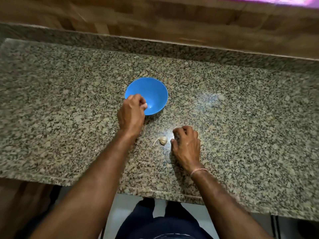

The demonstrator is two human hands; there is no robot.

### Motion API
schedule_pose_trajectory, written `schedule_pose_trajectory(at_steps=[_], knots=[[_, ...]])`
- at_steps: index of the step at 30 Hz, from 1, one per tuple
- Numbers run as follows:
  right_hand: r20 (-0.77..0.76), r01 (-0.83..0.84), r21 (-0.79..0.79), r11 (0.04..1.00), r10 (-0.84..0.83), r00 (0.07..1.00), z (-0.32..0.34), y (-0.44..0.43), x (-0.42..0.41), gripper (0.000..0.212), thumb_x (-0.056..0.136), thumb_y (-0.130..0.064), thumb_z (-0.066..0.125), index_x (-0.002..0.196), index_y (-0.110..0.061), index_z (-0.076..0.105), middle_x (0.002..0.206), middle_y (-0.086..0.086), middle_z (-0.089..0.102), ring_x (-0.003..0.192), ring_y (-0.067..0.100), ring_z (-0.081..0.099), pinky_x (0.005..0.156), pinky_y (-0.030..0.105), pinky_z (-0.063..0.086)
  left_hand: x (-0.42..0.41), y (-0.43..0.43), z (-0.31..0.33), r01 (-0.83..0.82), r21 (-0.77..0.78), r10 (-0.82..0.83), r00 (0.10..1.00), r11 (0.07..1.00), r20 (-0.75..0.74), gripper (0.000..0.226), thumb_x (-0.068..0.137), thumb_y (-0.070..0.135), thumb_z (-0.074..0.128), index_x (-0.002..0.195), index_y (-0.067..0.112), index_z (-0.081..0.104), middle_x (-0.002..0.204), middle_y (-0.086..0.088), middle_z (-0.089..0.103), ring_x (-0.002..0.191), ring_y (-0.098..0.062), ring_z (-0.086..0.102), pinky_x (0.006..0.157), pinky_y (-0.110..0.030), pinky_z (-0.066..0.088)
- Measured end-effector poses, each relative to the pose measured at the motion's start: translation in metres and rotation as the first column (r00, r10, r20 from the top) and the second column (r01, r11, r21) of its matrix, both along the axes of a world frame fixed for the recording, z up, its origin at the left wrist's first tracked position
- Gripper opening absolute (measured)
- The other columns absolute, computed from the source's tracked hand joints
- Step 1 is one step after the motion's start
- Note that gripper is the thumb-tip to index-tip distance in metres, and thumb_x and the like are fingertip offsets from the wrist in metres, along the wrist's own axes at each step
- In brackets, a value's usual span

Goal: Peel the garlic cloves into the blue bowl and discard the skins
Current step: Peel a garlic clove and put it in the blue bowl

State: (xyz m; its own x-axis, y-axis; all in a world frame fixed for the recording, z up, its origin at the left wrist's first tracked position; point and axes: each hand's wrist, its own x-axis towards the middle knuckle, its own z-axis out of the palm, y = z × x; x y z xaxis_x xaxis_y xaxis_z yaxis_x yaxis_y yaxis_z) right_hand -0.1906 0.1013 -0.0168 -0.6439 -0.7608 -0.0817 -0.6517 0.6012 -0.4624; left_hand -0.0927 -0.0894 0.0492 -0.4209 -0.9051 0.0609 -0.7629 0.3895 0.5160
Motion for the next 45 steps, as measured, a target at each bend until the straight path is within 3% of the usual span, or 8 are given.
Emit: schedule_pose_trajectory(at_steps=[6,10,15,18,20,22,32,45], knots=[[0.093,0.047,-0.08,0.996,-0.039,0.995,-0.001,0.006,-0.003,0.032,0.093,-0.017,0.075,0.124,-0.018,0.069,0.132,0.001,0.056,0.118,0.02,0.048,0.095,0.036,0.048,0.013,0.04,-0.007,0.229,-0.213,-0.253,0.963,0.95,-0.094,0.018,0.096,0.022,0.071,0.111,0.015,0.067,0.102,0.0,0.063,0.09,-0.013,0.056,0.063,-0.026,0.042],[0.149,0.072,-0.137,0.988,-0.051,0.987,-0.005,0.016,-0.002,0.034,0.093,-0.01,0.073,0.126,-0.016,0.069,0.126,-0.001,0.057,0.115,0.014,0.047,0.097,0.029,0.047,0.025,0.096,-0.054,0.481,0.018,-0.48,0.876,0.877,-0.049,0.028,0.094,0.024,0.075,0.121,0.021,0.068,0.11,0.004,0.059,0.1,-0.016,0.052,0.08,-0.037,0.052],[0.319,0.132,-0.204,0.97,-0.061,0.946,0.002,0.028,0.0,0.03,0.097,-0.01,0.069,0.125,-0.019,0.069,0.123,-0.008,0.059,0.113,0.008,0.052,0.097,0.021,0.046,0.024,0.103,-0.068,0.283,0.285,-0.215,0.945,0.916,-0.247,0.018,0.096,0.015,0.071,0.112,0.024,0.074,0.109,0.008,0.065,0.099,-0.01,0.061,0.078,-0.02,0.05],[0.602,0.266,-0.265,0.927,-0.057,0.797,0.017,0.033,0.0,0.028,0.096,-0.009,0.072,0.121,-0.022,0.071,0.118,-0.012,0.069,0.107,0.005,0.065,0.095,0.027,0.058,0.02,0.108,-0.049,0.22,0.86,0.427,0.795,0.46,-0.432,0.02,0.1,0.018,0.065,0.117,0.023,0.074,0.112,0.003,0.076,0.091,-0.008,0.068,0.076,-0.027,0.055],[0.693,0.304,-0.308,0.902,-0.006,0.721,0.031,0.036,0.0,0.025,0.095,-0.012,0.075,0.118,-0.022,0.073,0.115,-0.011,0.073,0.105,0.006,0.068,0.092,0.03,0.06,0.018,0.115,-0.038,0.369,0.905,0.652,0.636,0.214,-0.413,0.031,0.094,0.02,0.063,0.124,0.014,0.07,0.105,0.0,0.077,0.085,-0.009,0.067,0.072,-0.024,0.056],[0.722,0.304,-0.358,0.883,0.055,0.689,0.042,0.04,0.001,0.024,0.094,-0.014,0.076,0.117,-0.019,0.074,0.114,-0.008,0.074,0.105,0.009,0.069,0.092,0.032,0.06,0.017,0.125,-0.029,0.456,0.877,0.73,0.545,0.155,-0.412,0.039,0.089,0.019,0.061,0.127,0.009,0.066,0.111,-0.006,0.077,0.092,-0.012,0.07,0.075,-0.024,0.061],[0.691,0.311,-0.469,0.827,0.124,0.712,0.069,0.057,-0.005,0.019,0.091,-0.016,0.08,0.109,-0.015,0.075,0.105,-0.003,0.075,0.098,0.014,0.072,0.085,0.032,0.062,0.012,0.155,-0.009,0.513,0.812,0.674,0.498,0.278,-0.546,0.045,0.089,0.011,0.064,0.134,0.005,0.064,0.136,-0.017,0.067,0.127,-0.023,0.063,0.106,-0.03,0.053],[0.48,0.217,-0.545,0.81,0.089,0.873,0.074,0.067,-0.007,0.013,0.089,-0.008,0.08,0.096,-0.013,0.07,0.094,-0.005,0.069,0.088,0.009,0.067,0.075,0.023,0.058,0.005,0.171,-0.007,0.441,0.744,0.508,0.546,0.501,-0.666,0.035,0.087,0.009,0.07,0.122,0.007,0.073,0.126,-0.018,0.073,0.124,-0.028,0.067,0.095,-0.026,0.057]])
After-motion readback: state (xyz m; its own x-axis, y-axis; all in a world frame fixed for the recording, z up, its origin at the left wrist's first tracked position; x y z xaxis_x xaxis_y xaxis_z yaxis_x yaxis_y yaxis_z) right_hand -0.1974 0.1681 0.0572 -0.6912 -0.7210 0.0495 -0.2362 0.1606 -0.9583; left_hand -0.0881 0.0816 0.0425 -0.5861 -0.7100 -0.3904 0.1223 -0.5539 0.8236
